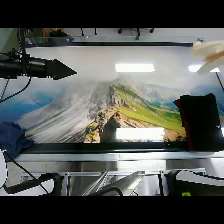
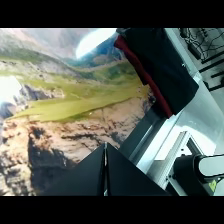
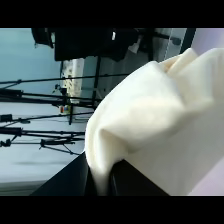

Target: Fold the shirts.

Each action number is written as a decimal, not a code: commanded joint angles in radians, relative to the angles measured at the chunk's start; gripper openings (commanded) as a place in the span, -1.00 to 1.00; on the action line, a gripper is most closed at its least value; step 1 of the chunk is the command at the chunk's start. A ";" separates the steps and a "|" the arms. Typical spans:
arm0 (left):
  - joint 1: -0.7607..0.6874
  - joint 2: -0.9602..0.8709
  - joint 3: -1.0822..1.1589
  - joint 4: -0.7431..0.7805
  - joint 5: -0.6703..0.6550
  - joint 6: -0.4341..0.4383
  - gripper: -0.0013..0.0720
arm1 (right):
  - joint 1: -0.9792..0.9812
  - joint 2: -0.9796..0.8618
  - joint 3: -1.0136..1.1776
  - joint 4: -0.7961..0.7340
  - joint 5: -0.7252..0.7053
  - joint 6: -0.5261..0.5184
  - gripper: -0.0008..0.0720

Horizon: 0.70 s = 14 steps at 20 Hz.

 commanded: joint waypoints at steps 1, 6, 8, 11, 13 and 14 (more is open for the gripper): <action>0.000 -0.001 0.000 0.000 0.007 0.000 -0.92 | 0.004 -0.006 -0.015 -0.148 0.063 0.115 -0.90; 0.000 -0.001 0.000 0.001 -0.010 0.001 -0.92 | 0.001 0.135 -0.258 -0.430 0.335 0.274 -0.90; 0.000 -0.001 -0.001 0.001 -0.019 0.004 -0.92 | -0.040 0.278 -0.415 -0.549 0.336 0.343 -0.89; 0.000 -0.001 -0.001 0.001 -0.019 0.024 -0.92 | -0.184 0.425 -0.538 -0.597 0.354 0.267 -0.89; 0.000 -0.001 -0.001 0.001 -0.019 0.027 -0.92 | -0.255 0.444 -0.558 -0.601 0.466 0.158 -0.89; 0.000 -0.001 -0.001 0.001 -0.019 0.027 -0.92 | -0.280 0.443 -0.566 -0.603 0.523 0.117 -0.88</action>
